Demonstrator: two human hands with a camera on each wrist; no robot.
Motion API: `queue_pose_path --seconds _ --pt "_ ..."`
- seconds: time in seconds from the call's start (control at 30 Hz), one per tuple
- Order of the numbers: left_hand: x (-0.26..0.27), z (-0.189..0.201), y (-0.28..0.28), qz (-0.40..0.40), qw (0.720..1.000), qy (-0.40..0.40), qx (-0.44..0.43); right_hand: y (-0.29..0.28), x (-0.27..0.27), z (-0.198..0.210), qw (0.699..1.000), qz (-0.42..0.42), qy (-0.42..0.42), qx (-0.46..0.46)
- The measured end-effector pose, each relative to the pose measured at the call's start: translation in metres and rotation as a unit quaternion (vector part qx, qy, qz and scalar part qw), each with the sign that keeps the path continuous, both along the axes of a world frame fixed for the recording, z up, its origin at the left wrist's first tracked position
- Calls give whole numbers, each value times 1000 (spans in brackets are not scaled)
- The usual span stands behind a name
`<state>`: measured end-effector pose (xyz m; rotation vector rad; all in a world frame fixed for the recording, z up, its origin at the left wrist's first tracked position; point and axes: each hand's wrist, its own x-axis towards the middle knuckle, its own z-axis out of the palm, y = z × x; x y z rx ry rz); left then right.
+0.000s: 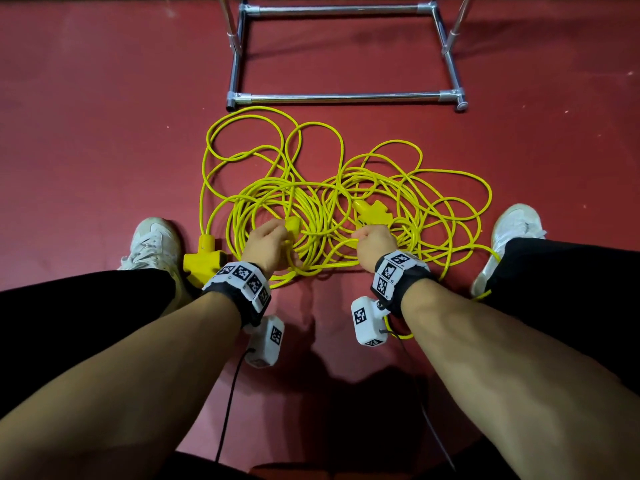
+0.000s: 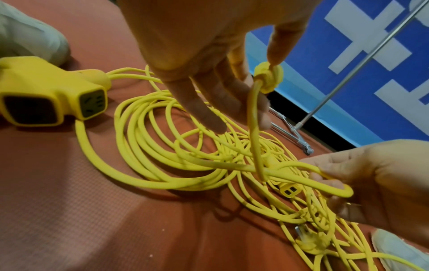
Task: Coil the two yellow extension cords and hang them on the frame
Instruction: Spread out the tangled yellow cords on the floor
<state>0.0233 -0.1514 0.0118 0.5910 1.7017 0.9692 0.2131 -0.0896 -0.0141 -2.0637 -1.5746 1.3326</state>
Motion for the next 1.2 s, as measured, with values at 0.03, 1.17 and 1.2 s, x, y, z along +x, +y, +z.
queue_pose_path --seconds 0.03,1.17,1.2 --pt "1 2 -2 0 1000 -22 0 1 0 0 1000 -3 19 9" --pt "-43 -46 -20 -74 929 330 -149 19 -43 39 907 -150 360 157" --pt "-48 -48 -23 -71 923 344 -158 21 -40 35 905 -182 352 155"
